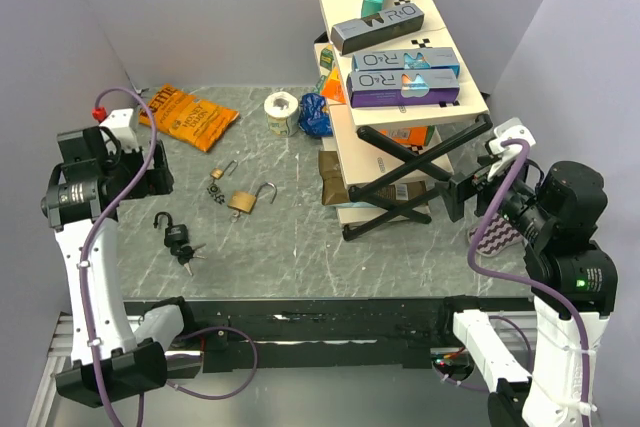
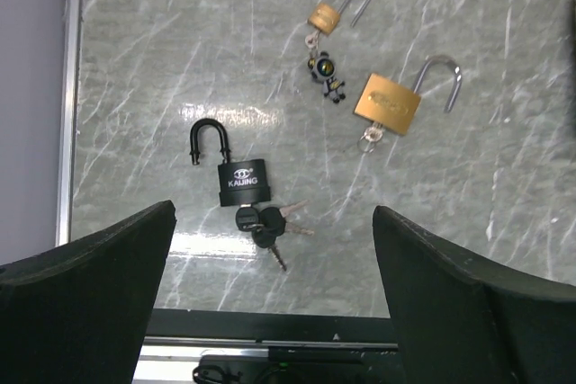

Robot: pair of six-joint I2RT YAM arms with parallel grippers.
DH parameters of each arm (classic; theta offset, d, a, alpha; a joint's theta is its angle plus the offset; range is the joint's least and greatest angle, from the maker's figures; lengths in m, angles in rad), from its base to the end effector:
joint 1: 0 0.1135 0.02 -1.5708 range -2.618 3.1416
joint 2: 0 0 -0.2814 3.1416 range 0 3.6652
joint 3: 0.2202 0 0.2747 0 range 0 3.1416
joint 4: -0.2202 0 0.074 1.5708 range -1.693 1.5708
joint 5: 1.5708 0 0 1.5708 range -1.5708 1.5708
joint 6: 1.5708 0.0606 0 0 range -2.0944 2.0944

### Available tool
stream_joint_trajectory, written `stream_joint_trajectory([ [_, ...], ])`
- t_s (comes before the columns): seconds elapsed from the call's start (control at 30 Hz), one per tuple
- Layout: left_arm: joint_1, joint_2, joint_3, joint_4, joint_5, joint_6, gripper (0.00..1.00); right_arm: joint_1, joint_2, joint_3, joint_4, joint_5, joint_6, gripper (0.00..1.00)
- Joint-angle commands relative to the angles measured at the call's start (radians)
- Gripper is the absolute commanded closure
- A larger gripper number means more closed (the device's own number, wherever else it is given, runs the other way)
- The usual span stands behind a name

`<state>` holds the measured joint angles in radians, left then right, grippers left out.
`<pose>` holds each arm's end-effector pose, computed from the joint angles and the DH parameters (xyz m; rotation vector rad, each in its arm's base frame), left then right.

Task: Lock with the key
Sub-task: Pick up the lock from the center of the board.

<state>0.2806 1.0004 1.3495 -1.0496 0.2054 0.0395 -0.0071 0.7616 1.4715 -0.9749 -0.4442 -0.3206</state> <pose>0.1969 0.0439 0.4125 -0.1637 2.2485 -0.0623 0.1050 0.0253 0.4942 -0.5837 1.7165 0.1752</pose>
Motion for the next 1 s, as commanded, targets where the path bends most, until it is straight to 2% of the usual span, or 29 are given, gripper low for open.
stream_joint_trajectory([
  [0.0,-0.001,0.023,-0.058,0.040,0.009,0.121,0.04,-0.004,0.025,0.030,-0.077,-0.033,-0.041,0.00],
  [0.17,-0.040,0.082,-0.096,0.039,0.060,0.250,0.04,-0.004,0.036,0.042,-0.152,-0.073,-0.103,0.00],
  [0.23,-0.102,0.125,-0.121,0.081,0.037,0.258,0.04,-0.004,0.038,0.044,-0.179,-0.091,-0.113,0.00],
  [0.43,-0.268,0.280,-0.159,0.218,0.029,0.149,0.04,-0.002,-0.001,0.015,-0.197,-0.073,-0.138,0.00],
  [0.57,-0.395,0.363,-0.184,0.357,-0.082,0.044,0.04,-0.002,-0.057,-0.036,-0.179,-0.064,-0.138,0.00],
  [0.67,-0.416,0.454,-0.161,0.431,-0.099,0.037,0.04,-0.004,-0.077,-0.065,-0.171,-0.064,-0.132,0.00],
  [0.8,-0.413,0.677,0.007,0.387,-0.135,0.104,0.02,-0.004,-0.068,-0.065,-0.208,-0.123,-0.150,0.00],
  [0.97,-0.400,0.829,0.112,0.390,-0.175,0.155,0.06,-0.004,-0.064,-0.092,-0.212,-0.149,-0.173,0.00],
])
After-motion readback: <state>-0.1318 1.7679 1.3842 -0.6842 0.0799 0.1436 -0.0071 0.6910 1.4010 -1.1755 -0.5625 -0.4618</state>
